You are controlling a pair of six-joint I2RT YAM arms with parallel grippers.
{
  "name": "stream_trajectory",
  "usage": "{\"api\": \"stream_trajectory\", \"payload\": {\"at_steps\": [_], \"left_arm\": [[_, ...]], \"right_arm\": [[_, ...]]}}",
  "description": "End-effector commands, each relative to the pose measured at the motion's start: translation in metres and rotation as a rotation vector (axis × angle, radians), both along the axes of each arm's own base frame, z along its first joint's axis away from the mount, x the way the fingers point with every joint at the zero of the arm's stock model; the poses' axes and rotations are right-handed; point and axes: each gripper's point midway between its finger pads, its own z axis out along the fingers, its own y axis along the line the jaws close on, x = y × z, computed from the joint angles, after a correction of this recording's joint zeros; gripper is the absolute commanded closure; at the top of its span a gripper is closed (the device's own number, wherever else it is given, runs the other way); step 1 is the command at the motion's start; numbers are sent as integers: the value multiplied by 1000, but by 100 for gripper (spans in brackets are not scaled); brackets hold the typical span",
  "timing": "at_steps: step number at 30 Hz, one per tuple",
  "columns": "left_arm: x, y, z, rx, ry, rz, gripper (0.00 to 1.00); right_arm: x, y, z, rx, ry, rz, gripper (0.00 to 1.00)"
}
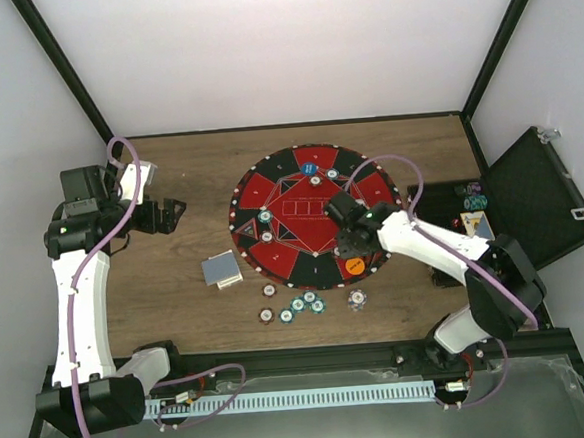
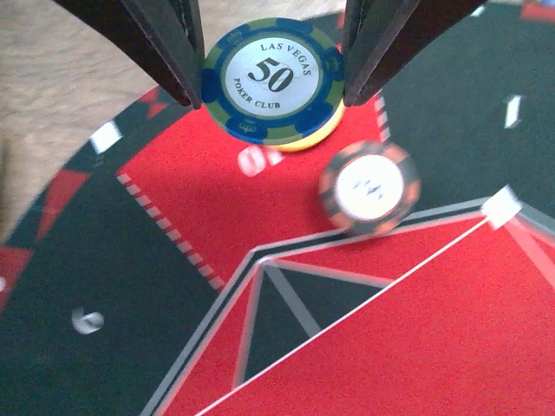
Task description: Distribute texas hold em gaming equipment
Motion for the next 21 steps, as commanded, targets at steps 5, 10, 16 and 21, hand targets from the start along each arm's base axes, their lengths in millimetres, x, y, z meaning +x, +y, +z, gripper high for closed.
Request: {"api": "stream_trajectory", "payload": {"at_steps": [5, 10, 16, 21], "left_arm": [[-1, -2, 11, -8, -21, -11, 0], [-1, -3, 11, -14, -20, -19, 0], [-1, -3, 11, -14, -21, -20, 0], [0, -3, 12, -13, -24, -20, 0]], "right_arm": [[49, -45, -8, 2, -40, -107, 87], [57, -39, -27, 22, -2, -107, 87], [64, -32, -44, 24, 26, -94, 85], [66, -32, -50, 8, 42, -104, 41]]}}
